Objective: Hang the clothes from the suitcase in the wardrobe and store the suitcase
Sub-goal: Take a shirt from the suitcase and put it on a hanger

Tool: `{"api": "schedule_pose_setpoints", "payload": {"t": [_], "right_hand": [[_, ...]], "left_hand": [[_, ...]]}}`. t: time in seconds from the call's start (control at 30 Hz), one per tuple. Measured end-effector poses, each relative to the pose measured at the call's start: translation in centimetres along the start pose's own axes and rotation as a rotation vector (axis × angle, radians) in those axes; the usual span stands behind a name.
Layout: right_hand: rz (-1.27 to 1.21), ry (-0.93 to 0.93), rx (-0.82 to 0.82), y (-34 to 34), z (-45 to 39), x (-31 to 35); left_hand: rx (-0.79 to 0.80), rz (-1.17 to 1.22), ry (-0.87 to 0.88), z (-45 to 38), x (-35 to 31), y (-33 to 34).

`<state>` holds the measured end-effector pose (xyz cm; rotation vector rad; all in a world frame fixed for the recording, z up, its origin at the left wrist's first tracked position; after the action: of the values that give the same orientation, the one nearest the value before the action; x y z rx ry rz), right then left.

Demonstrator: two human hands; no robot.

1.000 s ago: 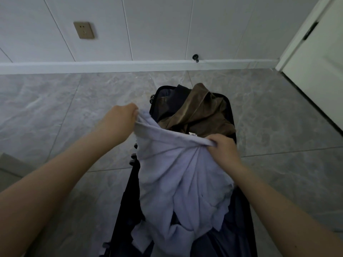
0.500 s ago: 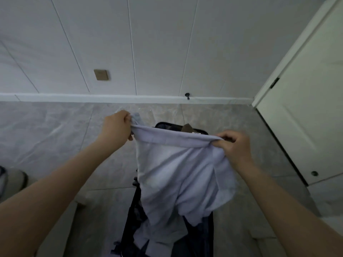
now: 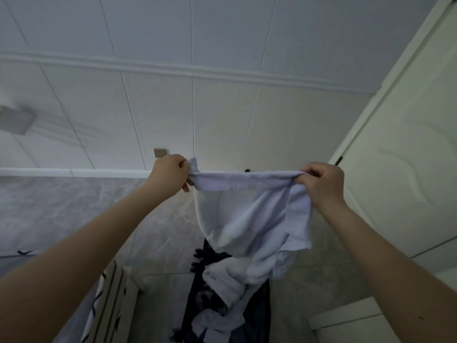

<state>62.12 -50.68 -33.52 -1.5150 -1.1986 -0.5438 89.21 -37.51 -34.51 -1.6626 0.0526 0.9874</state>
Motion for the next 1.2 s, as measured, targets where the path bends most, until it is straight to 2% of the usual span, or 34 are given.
{"api": "schedule_pose_setpoints", "payload": {"t": [0.3,0.4,0.47,0.5,0.57,0.63,0.67,0.73,0.8,0.83,0.93,1.0,1.07,1.2], "right_hand": [[0.232,-0.076,-0.159,-8.9,2.1,18.5],[0.361,-0.101,-0.165,-10.7,4.4,23.0],[0.437,-0.122,-0.238,-11.9,6.2,25.9],[0.448,-0.131,-0.281,-12.7,7.3,27.6],[0.401,-0.141,-0.342,-14.0,8.9,30.5],[0.298,-0.144,-0.344,-15.3,10.6,33.5],[0.242,-0.140,-0.324,-15.8,11.6,34.9],[0.153,-0.151,-0.273,-16.9,14.0,37.8],[0.062,-0.164,-0.199,-17.8,16.4,40.1],[0.027,-0.170,-0.179,-18.7,18.0,41.3],[-0.081,-0.174,-0.151,-21.2,22.3,44.2],[-0.169,-0.162,-0.134,-23.5,25.9,45.7],[-0.281,-0.157,-0.086,-25.3,29.3,47.1],[-0.485,-0.205,0.031,-29.0,35.4,50.0]], "left_hand": [[-0.048,0.075,0.202,4.8,-6.9,-15.3],[-0.053,0.252,0.270,7.5,-7.9,-18.9],[-0.006,0.423,0.331,9.8,-8.7,-21.2],[0.071,0.500,0.374,11.3,-9.2,-22.5],[0.392,0.566,0.455,14.2,-10.1,-24.1],[0.762,0.461,0.501,17.3,-10.9,-25.4],[0.889,0.384,0.548,18.8,-11.3,-26.0],[1.004,0.311,0.647,21.6,-12.4,-27.4],[0.972,0.360,0.713,23.5,-13.9,-28.7],[0.873,0.431,0.739,24.6,-15.1,-29.4],[0.440,0.797,0.759,27.0,-18.3,-30.9],[0.270,0.914,0.778,29.7,-20.9,-31.5],[0.280,0.904,0.818,33.1,-23.4,-31.5],[0.534,0.713,0.983,42.2,-27.9,-29.9]]}}
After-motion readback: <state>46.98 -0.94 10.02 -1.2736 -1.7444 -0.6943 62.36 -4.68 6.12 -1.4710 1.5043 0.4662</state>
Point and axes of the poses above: each hand's wrist, its own z-axis away from the middle knuckle, its own y-axis out of the palm, x = y × z, the point moved 2 cm from there along -z, towards the middle knuckle, and after that the axes turned 8 degrees about -z, right-handed, at the moved point
